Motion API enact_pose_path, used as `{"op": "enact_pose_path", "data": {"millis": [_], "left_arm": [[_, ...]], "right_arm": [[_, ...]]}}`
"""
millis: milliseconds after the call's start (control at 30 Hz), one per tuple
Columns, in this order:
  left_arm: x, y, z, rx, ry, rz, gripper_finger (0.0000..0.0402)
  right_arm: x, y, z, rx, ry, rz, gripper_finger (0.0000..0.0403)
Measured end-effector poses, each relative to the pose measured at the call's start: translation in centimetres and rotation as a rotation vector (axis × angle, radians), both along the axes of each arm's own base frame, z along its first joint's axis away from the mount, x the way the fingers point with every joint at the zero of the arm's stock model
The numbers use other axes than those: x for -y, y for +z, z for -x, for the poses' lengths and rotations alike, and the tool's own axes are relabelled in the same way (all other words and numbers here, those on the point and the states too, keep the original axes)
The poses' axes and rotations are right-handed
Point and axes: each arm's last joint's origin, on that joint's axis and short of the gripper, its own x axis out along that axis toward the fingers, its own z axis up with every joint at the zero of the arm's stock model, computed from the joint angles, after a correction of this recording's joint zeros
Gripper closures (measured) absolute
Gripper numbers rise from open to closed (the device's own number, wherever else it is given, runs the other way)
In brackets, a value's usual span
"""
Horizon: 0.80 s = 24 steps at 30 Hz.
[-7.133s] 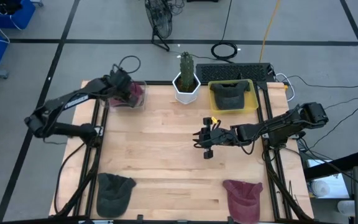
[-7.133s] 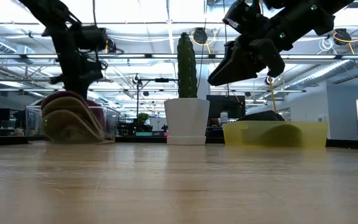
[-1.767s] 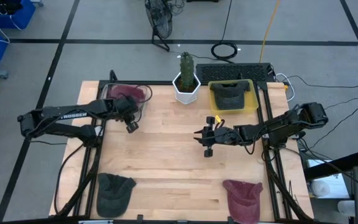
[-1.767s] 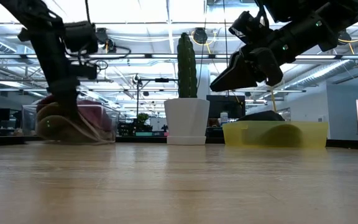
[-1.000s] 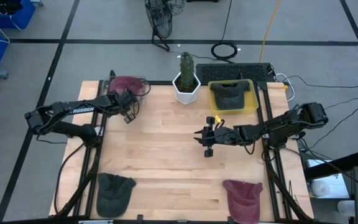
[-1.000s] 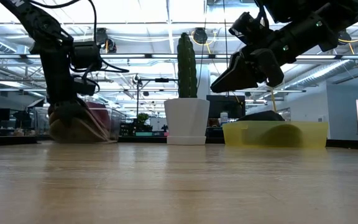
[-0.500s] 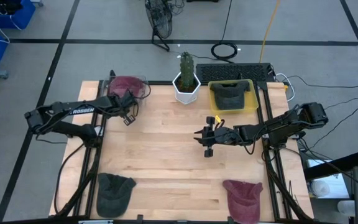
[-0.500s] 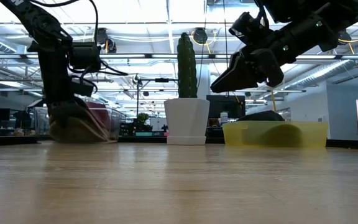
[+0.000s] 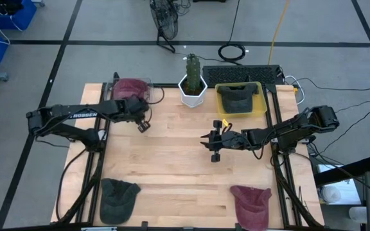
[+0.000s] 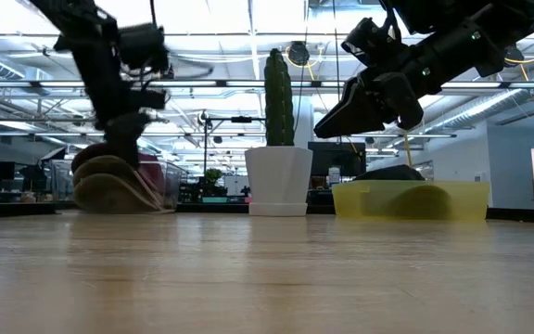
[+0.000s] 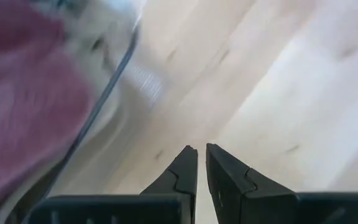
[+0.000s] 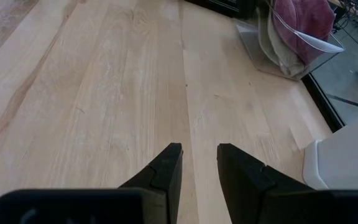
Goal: Pick & Place hat
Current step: Put the red cap into the transparent bin
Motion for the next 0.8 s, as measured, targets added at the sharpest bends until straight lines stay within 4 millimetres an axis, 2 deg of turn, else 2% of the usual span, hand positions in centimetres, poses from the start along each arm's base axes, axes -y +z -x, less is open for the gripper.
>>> {"op": "enact_pose_path", "data": {"millis": [133,233,333,433,667,800], "left_arm": [[1.1,2.1,-2.1,0.132,-0.105,-0.028,0.0360],[1.8,3.6,-3.9,0.279,-0.211,-0.117,0.0360],[2.3,4.9,-5.2,0.428,-0.327,-0.193,0.0360],[2.5,6.1,-6.1,0.574,-0.439,-0.209,0.0360],[2.6,7.8,-6.2,0.735,-0.594,-0.204,0.0360],[2.5,8.9,-5.2,0.779,-0.599,-0.226,0.0360]], "right_arm": [[0.0,0.0,0.0,0.000,-0.001,-0.003,0.0314],[-0.3,0.5,0.5,-0.011,0.005,-0.017,0.0314],[-0.9,1.7,1.6,-0.050,0.008,-0.058,0.0314],[-1.3,3.8,2.6,-0.071,0.029,-0.152,0.0314],[-2.7,7.1,4.3,-0.220,0.065,-0.372,0.0310],[-4.3,7.5,4.3,-0.368,0.081,-0.439,0.0298]]}}
